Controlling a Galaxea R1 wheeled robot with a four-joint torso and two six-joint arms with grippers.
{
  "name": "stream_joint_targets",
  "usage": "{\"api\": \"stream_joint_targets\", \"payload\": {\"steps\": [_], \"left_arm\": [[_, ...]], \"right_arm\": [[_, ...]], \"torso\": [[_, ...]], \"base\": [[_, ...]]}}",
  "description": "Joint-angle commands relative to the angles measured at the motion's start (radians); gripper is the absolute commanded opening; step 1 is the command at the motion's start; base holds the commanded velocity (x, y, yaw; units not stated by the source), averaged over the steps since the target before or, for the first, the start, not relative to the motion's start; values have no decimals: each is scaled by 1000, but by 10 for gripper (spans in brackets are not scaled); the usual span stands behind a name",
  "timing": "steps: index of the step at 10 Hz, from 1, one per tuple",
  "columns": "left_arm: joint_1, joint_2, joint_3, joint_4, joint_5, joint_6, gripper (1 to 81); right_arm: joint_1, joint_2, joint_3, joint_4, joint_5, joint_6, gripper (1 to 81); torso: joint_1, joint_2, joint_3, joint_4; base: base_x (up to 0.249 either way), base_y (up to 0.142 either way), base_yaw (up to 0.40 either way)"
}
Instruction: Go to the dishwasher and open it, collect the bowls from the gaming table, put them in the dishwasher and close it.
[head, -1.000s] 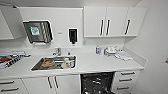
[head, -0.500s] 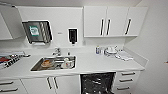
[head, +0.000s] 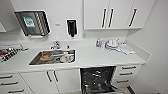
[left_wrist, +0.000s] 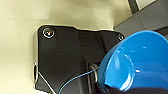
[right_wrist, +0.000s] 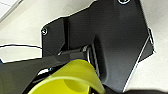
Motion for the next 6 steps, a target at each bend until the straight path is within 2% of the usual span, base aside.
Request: {"api": "stream_joint_targets", "payload": {"steps": [1, 2, 4, 5, 6], "left_arm": [[-56, -77, 85, 15, 23, -18, 10], [-79, -113, 145, 15, 29, -19, 10], [-137, -231, 328, 14, 100, -29, 10], [-162, -277, 399, 11, 105, -29, 10], [-188, -338, 486, 5, 133, -30, 10]], "right_arm": [[34, -43, 6, -17, -34, 8, 10], [35, -49, 8, -17, -34, 9, 10], [35, -55, 8, -17, -34, 11, 10], [35, -57, 8, -17, -34, 11, 10], [35, -57, 5, -17, -34, 11, 10]], "torso": [[0, 0, -88, 0], [0, 0, -122, 0], [0, 0, -176, 0], [1, 1, -121, 0], [1, 1, -141, 0]], "base": [[0, 0, 0], [0, 0, 0], [0, 0, 0], [0, 0, 0], [0, 0, 0]]}}
